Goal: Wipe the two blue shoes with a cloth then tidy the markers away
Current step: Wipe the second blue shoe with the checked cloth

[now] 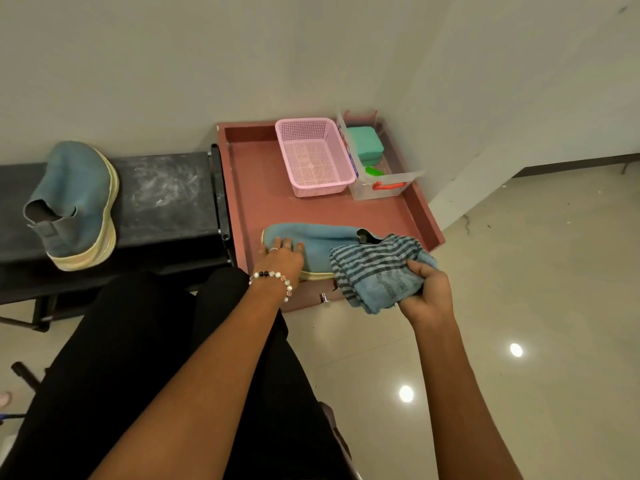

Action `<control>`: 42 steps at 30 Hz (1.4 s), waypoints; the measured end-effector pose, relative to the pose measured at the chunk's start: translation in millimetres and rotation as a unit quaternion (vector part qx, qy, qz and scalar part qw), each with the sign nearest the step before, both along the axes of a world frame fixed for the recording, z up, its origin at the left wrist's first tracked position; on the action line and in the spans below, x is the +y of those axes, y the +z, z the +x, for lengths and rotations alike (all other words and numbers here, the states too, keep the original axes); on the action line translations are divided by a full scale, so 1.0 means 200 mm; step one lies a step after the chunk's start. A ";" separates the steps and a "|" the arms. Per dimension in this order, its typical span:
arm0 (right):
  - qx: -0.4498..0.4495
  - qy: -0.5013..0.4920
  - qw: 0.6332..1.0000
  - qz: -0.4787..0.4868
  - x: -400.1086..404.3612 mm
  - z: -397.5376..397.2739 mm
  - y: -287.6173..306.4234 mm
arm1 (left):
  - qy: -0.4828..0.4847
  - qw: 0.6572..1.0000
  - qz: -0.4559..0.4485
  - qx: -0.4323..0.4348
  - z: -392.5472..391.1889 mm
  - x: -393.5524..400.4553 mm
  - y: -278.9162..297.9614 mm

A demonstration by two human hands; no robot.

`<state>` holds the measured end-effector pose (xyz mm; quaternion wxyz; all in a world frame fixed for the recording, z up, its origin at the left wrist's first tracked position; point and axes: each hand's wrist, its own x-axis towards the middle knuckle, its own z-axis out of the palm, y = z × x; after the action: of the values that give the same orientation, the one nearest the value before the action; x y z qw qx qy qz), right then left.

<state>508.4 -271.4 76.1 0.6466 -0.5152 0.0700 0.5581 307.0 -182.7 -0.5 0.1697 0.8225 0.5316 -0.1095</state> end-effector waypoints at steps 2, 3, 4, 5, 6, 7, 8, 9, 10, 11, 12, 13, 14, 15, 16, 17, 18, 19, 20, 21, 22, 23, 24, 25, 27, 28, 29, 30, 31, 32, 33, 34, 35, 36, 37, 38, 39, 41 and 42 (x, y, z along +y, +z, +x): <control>0.015 0.012 1.000 0.024 -0.02 -0.01 0.05 | 0.042 0.990 0.011 -0.133 0.02 -0.03 0.06; 0.021 0.024 0.999 0.035 -0.02 -0.02 0.08 | 0.116 0.959 -0.024 -0.257 0.03 -0.06 0.11; 0.024 0.039 0.998 0.044 -0.02 -0.04 0.11 | 0.205 0.898 -0.086 -0.379 0.05 -0.09 0.17; 0.028 0.055 0.997 0.050 -0.02 -0.05 0.13 | 0.288 0.816 -0.160 -0.474 0.06 -0.11 0.23; 0.034 0.073 0.995 0.055 -0.02 -0.07 0.15 | 0.355 0.735 -0.236 -0.527 0.08 -0.13 0.28; 0.037 0.097 0.993 0.058 -0.03 -0.08 0.17 | 0.389 0.679 -0.303 -0.544 0.09 -0.14 0.33; 0.035 0.124 0.990 0.062 -0.03 -0.09 0.19 | 0.404 0.643 -0.355 -0.545 0.10 -0.15 0.36; 0.027 0.155 0.985 0.072 -0.03 -0.10 0.22 | 0.408 0.615 -0.397 -0.546 0.10 -0.16 0.39; 0.012 0.184 0.980 0.077 -0.03 -0.11 0.25 | 0.406 0.590 -0.430 -0.550 0.09 -0.16 0.42; -0.005 0.210 0.974 0.088 -0.03 -0.11 0.29 | 0.399 0.572 -0.451 -0.557 0.08 -0.17 0.45; -0.029 0.224 0.969 0.095 -0.02 -0.11 0.32 | 0.387 0.567 -0.464 -0.561 0.07 -0.17 0.47; -0.056 0.231 0.966 0.103 -0.02 -0.11 0.35 | 0.368 0.568 -0.475 -0.563 0.06 -0.18 0.49; -0.087 0.232 0.964 0.097 -0.01 -0.10 0.37 | 0.349 0.568 -0.484 -0.568 0.05 -0.19 0.51; -0.117 0.229 0.963 0.083 0.01 -0.10 0.39 | 0.334 0.566 -0.486 -0.576 0.05 -0.21 0.54; -0.154 0.229 0.959 0.066 0.01 -0.09 0.41 | 0.330 0.565 -0.482 -0.583 0.05 -0.22 0.55; -0.188 0.233 0.953 0.043 0.02 -0.08 0.43 | 0.336 0.561 -0.474 -0.589 0.05 -0.23 0.56; -0.220 0.242 0.945 0.022 0.02 -0.07 0.44 | 0.349 0.560 -0.459 -0.595 0.04 -0.24 0.57; -0.243 0.253 0.936 0.007 0.01 -0.06 0.45 | 0.365 0.553 -0.447 -0.601 0.04 -0.24 0.58; -0.259 0.261 0.930 0.000 0.00 -0.04 0.46 | 0.383 0.538 -0.444 -0.606 0.02 -0.23 0.58; -0.265 0.261 0.928 0.002 -0.01 -0.04 0.47 | 0.396 0.522 -0.455 -0.603 0.01 -0.23 0.59; -0.267 0.256 0.929 0.010 -0.02 -0.03 0.47 | 0.405 0.510 -0.473 -0.593 -0.01 -0.23 0.61; -0.261 0.248 0.933 0.024 -0.04 -0.02 0.47 | 0.410 0.509 -0.492 -0.575 -0.02 -0.23 0.63; -0.250 0.243 0.936 0.044 -0.05 -0.02 0.47 | 0.408 0.513 -0.515 -0.552 -0.04 -0.24 0.65; -0.229 0.242 0.940 0.071 -0.06 -0.02 0.46 | 0.399 0.516 -0.540 -0.532 -0.05 -0.25 0.66; -0.178 0.249 0.944 0.120 -0.08 -0.04 0.46 | 0.369 0.528 -0.577 -0.502 -0.06 -0.29 0.68; -0.159 0.257 0.944 0.135 -0.09 -0.05 0.47 | 0.354 0.536 -0.584 -0.497 -0.06 -0.30 0.69; -0.144 0.267 0.942 0.144 -0.09 -0.06 0.47 | 0.345 0.543 -0.582 -0.498 -0.05 -0.31 0.69; -0.134 0.277 0.940 0.146 -0.09 -0.06 0.48 | 0.340 0.554 -0.568 -0.505 -0.05 -0.32 0.69; -0.124 0.286 0.940 0.141 -0.09 -0.05 0.48 | 0.339 0.560 -0.545 -0.524 -0.05 -0.32 0.69; -0.120 0.294 0.940 0.126 -0.09 -0.04 0.49 | 0.343 0.559 -0.511 -0.556 -0.05 -0.32 0.69; -0.120 0.302 0.940 0.106 -0.09 -0.02 0.49 | 0.351 0.552 -0.475 -0.589 -0.05 -0.31 0.67; -0.134 0.314 0.937 0.079 -0.09 -0.01 0.49 | 0.359 0.547 -0.439 -0.616 -0.06 -0.31 0.67; -0.154 0.329 0.930 0.050 -0.09 0.01 0.49 | 0.365 0.549 -0.403 -0.635 -0.06 -0.30 0.67; -0.176 0.345 0.922 0.026 -0.10 0.02 0.49 | 0.368 0.558 -0.371 -0.644 -0.07 -0.30 0.66; -0.191 0.354 0.915 0.011 -0.10 0.03 0.48 | 0.372 0.571 -0.342 -0.647 -0.08 -0.29 0.66; -0.201 0.355 0.913 0.005 -0.11 0.03 0.46 | 0.374 0.584 -0.319 -0.646 -0.08 -0.28 0.66; -0.204 0.346 0.916 0.002 -0.11 0.02 0.45 | 0.375 0.597 -0.301 -0.642 -0.09 -0.28 0.65; -0.203 0.316 0.927 0.001 -0.10 0.01 0.40 | 0.374 0.607 -0.290 -0.638 -0.09 -0.28 0.65; -0.200 0.301 0.932 0.002 -0.10 0.00 0.37 | 0.374 0.606 -0.292 -0.639 -0.09 -0.29 0.65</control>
<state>508.8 -290.8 150.2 0.4495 -0.6119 -0.2203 0.6124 289.8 -240.6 129.8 0.7237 0.3200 0.4890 0.3670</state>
